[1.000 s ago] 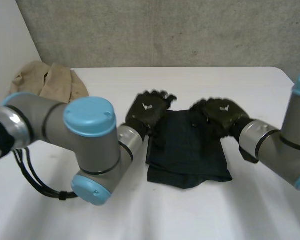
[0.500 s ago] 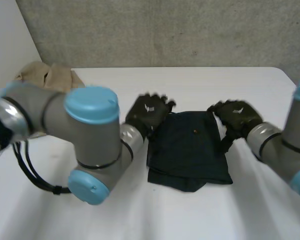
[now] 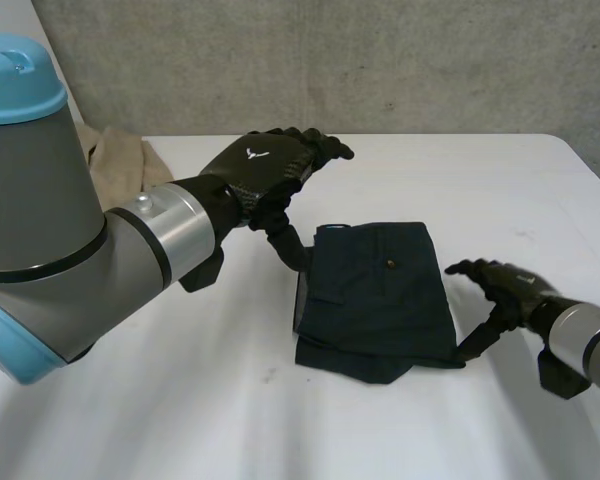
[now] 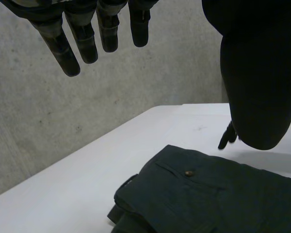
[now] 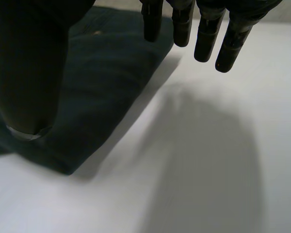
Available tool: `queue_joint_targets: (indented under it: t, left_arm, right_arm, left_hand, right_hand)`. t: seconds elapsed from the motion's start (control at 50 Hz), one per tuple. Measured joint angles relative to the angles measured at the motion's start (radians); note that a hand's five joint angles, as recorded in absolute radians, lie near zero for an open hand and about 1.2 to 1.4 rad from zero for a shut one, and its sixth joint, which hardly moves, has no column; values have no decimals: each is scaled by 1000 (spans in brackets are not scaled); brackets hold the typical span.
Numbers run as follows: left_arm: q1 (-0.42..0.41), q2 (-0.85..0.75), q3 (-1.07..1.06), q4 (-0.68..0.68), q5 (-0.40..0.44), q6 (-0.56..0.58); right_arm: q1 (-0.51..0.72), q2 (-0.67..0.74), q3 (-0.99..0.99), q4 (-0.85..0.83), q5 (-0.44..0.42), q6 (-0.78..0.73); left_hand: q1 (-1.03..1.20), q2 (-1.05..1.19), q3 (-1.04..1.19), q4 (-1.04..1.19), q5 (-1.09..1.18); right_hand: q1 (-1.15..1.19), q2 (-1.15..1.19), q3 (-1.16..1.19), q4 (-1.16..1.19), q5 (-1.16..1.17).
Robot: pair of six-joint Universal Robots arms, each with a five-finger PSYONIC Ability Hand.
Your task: Fold the laundry.
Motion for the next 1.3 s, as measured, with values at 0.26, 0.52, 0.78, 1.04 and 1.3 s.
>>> queue_joint_targets:
  t: [0.26,0.52,0.78,1.04,1.3]
  left_arm:
    - [5,-4,-29,9,-3,-8]
    - [4,-5,-47,27,-7,-8]
    - [4,-7,-67,58,-9,-8]
    - [8,-17,-67,60,-9,-8]
    - [9,-40,-67,68,-9,-8]
  right_arm:
    - [110,100,-37,-63,17,42]
    - [184,167,-121,-112,91,68]
    - [200,223,-318,-167,95,53]
    - [163,592,-1019,69,100,-93]
    - [-56,969,-1729,267,245,-177]
  left_hand:
    - [-2,-1,0,-1,0]
    - [-3,-1,0,0,0]
    - [-3,-1,0,-1,0]
    - [-3,-1,0,-1,0]
    - [-3,-1,0,-1,0]
  right_hand:
    - [36,0,3,0,0]
    - [430,539,541,536,469]
    - [747,905,874,954,784]
    - [767,917,874,955,822]
    - [767,929,965,955,828]
